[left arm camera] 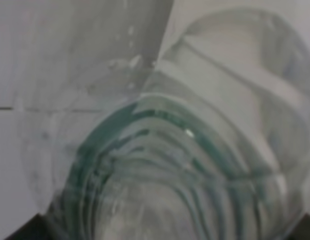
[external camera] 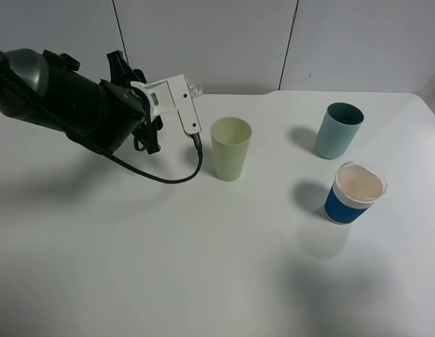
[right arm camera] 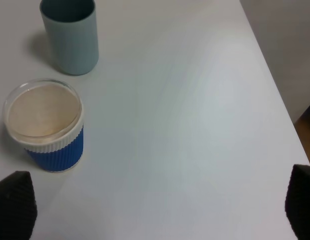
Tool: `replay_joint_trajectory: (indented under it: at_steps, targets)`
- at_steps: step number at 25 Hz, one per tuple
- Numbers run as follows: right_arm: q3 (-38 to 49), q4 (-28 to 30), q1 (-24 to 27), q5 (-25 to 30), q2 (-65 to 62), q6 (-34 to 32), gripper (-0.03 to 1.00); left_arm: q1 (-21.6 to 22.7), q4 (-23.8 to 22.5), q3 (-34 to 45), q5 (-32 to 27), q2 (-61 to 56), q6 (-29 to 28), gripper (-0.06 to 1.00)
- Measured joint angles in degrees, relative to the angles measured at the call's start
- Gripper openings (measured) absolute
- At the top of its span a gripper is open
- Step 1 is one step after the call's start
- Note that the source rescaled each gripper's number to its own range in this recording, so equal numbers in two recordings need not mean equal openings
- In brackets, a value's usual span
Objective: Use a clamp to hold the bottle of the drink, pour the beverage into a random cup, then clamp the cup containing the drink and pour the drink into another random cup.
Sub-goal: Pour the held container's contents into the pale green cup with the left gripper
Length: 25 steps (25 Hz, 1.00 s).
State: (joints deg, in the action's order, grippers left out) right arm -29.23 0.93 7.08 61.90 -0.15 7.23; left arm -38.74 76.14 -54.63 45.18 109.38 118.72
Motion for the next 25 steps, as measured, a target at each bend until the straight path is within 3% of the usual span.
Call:
replay_joint_trajectory:
  at_steps: [25]
  targets:
    - [0.0, 0.0, 0.0, 0.0, 0.0, 0.0, 1.0, -2.4, -2.49, -1.95, 2.3, 1.18, 10.63, 0.0]
